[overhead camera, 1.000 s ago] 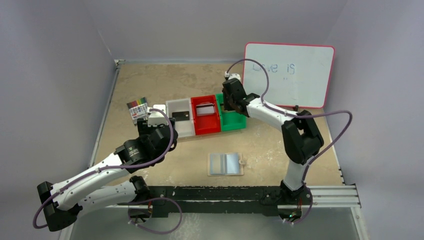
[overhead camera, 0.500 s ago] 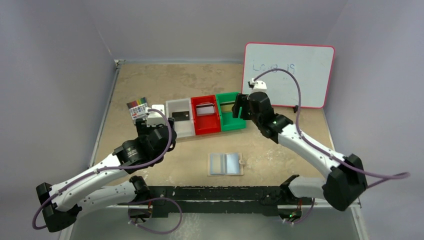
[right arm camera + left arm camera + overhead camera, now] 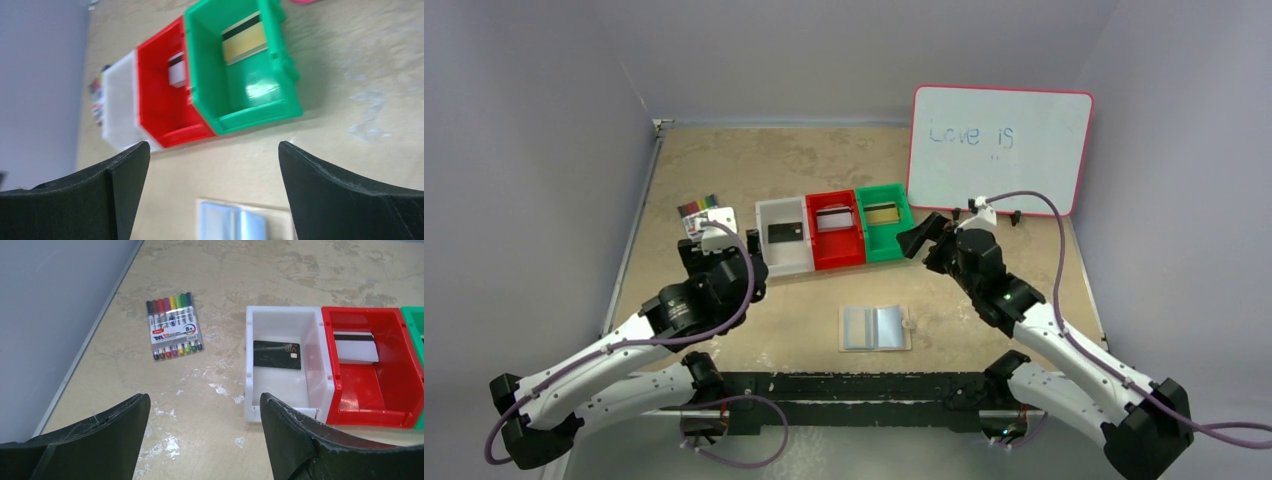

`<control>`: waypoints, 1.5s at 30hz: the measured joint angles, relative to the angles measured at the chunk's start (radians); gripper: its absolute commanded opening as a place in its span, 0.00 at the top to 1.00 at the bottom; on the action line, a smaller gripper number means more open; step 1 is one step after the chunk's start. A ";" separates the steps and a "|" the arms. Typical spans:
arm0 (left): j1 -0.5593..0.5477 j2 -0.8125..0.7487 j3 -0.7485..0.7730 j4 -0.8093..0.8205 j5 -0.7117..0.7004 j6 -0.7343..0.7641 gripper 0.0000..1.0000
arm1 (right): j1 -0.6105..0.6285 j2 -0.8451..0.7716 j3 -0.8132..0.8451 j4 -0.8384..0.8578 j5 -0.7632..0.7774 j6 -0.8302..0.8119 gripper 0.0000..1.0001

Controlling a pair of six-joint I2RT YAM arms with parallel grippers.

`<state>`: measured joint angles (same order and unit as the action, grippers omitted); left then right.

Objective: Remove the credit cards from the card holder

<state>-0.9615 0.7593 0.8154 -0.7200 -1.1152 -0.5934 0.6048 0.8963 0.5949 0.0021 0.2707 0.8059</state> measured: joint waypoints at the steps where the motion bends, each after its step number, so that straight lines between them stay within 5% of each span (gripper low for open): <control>1: 0.000 -0.001 0.000 -0.002 -0.014 -0.009 0.19 | 0.000 -0.019 -0.006 0.002 -0.019 0.027 0.01; 9: 0.000 -0.037 0.000 -0.004 -0.056 -0.029 0.19 | 0.002 0.028 0.010 0.016 -0.206 0.031 0.28; 18: 0.000 -0.010 0.000 -0.023 -0.093 -0.060 0.18 | 0.216 0.245 0.222 -0.174 -0.152 0.011 0.28; 30: 0.000 0.020 0.000 -0.034 -0.099 -0.075 0.18 | 0.576 0.662 0.433 -0.496 0.124 0.300 0.24; 45: 0.000 0.015 0.000 -0.075 -0.142 -0.106 0.20 | 0.621 0.737 0.465 -0.579 0.179 0.394 0.32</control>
<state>-0.9619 0.7746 0.8158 -0.7948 -1.2568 -0.6991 1.2255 1.6333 1.0603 -0.5774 0.4492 1.1995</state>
